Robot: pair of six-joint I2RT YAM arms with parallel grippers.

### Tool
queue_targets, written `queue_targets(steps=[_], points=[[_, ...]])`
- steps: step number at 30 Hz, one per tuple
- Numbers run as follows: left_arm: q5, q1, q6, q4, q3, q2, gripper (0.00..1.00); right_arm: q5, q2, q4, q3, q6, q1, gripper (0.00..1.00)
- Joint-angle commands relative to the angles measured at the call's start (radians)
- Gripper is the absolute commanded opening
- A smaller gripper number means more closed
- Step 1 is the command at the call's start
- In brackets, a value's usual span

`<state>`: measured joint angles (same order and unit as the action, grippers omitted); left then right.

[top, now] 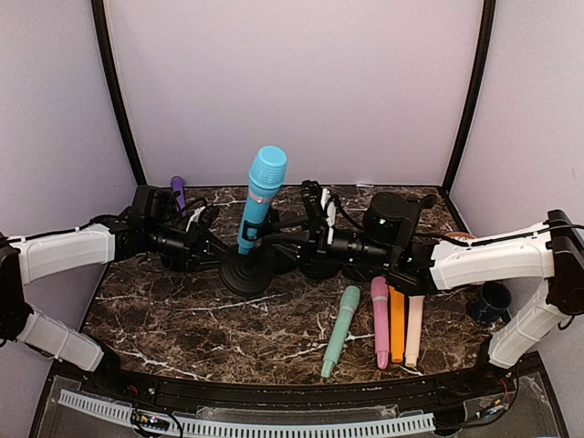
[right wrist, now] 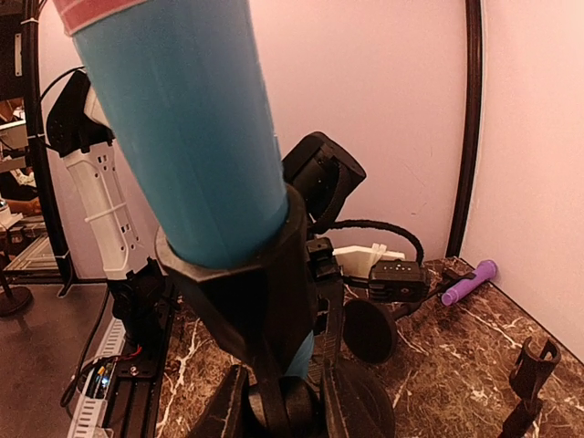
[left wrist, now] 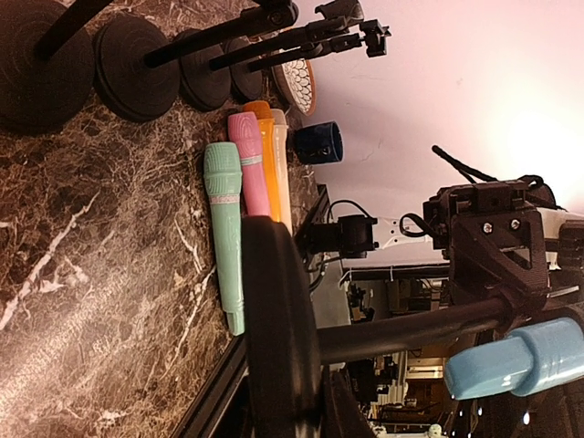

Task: Remove the microphone from the stand
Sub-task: Pass from the left arm to the right, then remove the microphone from the microphone stand.

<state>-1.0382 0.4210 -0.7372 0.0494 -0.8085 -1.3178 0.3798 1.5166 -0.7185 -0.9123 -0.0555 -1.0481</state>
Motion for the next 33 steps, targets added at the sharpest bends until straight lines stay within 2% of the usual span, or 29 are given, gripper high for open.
queue_targets(steps=[1, 2, 9, 13, 18, 22, 25, 29, 33], points=[[-0.003, 0.004, 0.068, -0.088, -0.018, 0.006, 0.01, 0.017, -0.004, 0.006, -0.03, -0.04, -0.018, 0.01], [0.005, 0.004, 0.071, -0.085, -0.021, 0.002, 0.03, 0.003, -0.009, 0.011, -0.027, -0.038, -0.017, 0.0], [0.121, 0.004, 0.169, 0.028, -0.071, -0.009, 0.49, -0.218, -0.051, 0.04, 0.013, -0.034, -0.019, 0.0], [0.192, 0.003, 0.209, 0.079, -0.078, -0.003, 0.63, -0.308, -0.053, 0.041, 0.031, -0.044, -0.018, 0.0], [0.315, 0.002, 0.276, 0.169, -0.09, 0.007, 0.69, -0.361, -0.033, 0.031, 0.036, -0.07, -0.018, 0.0], [0.548, 0.002, 0.359, 0.273, -0.115, 0.04, 0.72, -0.377, -0.016, 0.048, 0.018, -0.079, -0.019, 0.0], [0.628, 0.002, 0.435, 0.274, -0.132, 0.109, 0.72, -0.377, 0.01, 0.06, 0.003, -0.091, -0.018, 0.0], [0.586, 0.002, 0.507, 0.161, -0.136, 0.206, 0.76, -0.377, 0.054, 0.024, 0.0, -0.109, -0.018, 0.0], [0.421, 0.002, 0.525, 0.028, -0.134, 0.247, 0.77, -0.376, 0.102, -0.048, -0.006, -0.106, -0.019, 0.0]])
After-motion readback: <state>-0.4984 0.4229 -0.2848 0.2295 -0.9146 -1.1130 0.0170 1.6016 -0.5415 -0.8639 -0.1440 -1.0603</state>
